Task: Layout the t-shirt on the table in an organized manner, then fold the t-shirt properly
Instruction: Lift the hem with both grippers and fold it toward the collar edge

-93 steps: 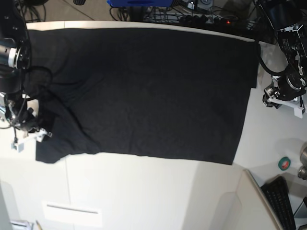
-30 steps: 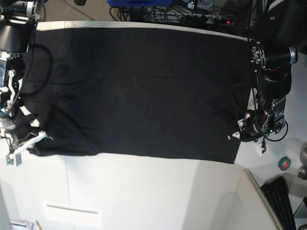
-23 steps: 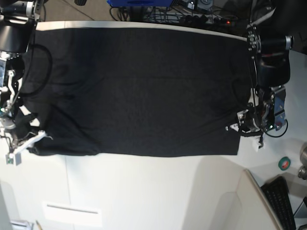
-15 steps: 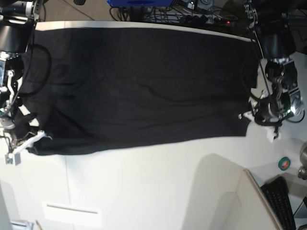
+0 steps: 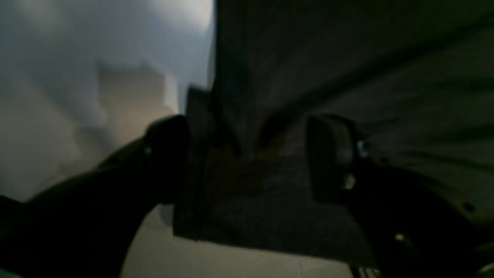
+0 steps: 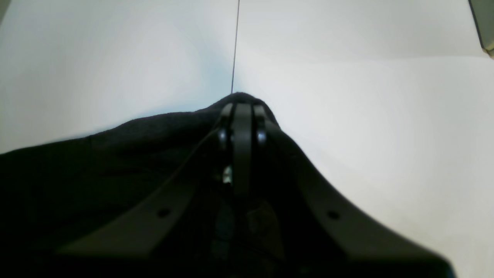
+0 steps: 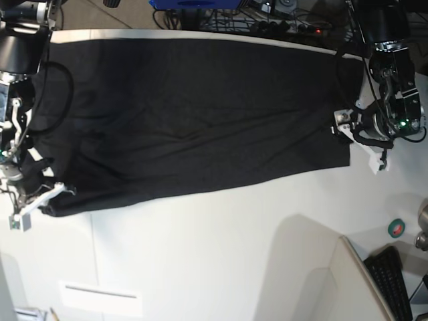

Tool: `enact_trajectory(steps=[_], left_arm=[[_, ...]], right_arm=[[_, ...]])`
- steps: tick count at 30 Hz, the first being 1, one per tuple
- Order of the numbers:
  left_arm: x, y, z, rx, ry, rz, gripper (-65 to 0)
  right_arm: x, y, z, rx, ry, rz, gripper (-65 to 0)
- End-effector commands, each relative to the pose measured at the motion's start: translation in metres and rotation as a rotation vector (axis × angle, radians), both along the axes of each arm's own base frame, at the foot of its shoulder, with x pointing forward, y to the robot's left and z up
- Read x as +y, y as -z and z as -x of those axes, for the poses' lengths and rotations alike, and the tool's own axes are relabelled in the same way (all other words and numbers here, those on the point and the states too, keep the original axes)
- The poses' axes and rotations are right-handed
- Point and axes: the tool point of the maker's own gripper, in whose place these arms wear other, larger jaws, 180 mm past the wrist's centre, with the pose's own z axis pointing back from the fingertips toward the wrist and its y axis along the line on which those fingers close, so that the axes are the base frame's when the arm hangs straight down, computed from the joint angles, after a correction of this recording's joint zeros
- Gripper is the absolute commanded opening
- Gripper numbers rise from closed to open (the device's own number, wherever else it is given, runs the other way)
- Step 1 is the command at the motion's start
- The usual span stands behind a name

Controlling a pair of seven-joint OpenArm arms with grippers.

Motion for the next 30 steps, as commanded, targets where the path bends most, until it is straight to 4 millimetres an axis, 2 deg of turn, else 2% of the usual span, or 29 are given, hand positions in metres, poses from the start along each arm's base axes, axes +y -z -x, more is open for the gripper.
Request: enact_trajectory(steps=[1,3,4,6,11,14,16,24,30], left_arm=[[0.021,-0.02,-0.012,-0.06,-0.033,-0.045,-20.7],[0.031,-0.029,-0.03,-0.095,-0.063,-0.045,-22.1],[0.033,-0.026,-0.036,-0.087,-0.077,-0.032,-22.5],[0.046,-0.017,-0.049,-0.049,-0.093,-0.021,-22.5],[0.049,0.015,-0.087,-0.019,-0.039,-0.035,-22.5],[0.048,0.033,-0.092,0.024,-0.06,-0.009,-22.5],[0.05,0.038,-0.095,0.009,-0.075,-0.007,-22.5],[0.046,0.039,-0.103,-0.036,-0.075,-0.002,-22.5],[0.03,0.046,-0.107,-0.057,-0.06,0.012,-22.7]], right_arm=[[-0.005,-0.021,-0.013,-0.069,0.004,0.009,-65.0],[-0.005,-0.021,-0.013,-0.069,0.004,0.009,-65.0],[-0.005,-0.021,-0.013,-0.069,0.004,0.009,-65.0],[-0.005,-0.02,-0.012,-0.068,0.003,0.009,-65.0],[-0.005,-0.02,-0.012,-0.068,0.003,0.009,-65.0],[-0.005,-0.02,-0.012,-0.068,0.003,0.009,-65.0],[-0.005,-0.02,-0.012,-0.068,0.003,0.009,-65.0],[-0.005,-0.02,-0.012,-0.068,0.003,0.009,-65.0],[-0.005,-0.02,-0.012,-0.068,0.003,0.009,-65.0]])
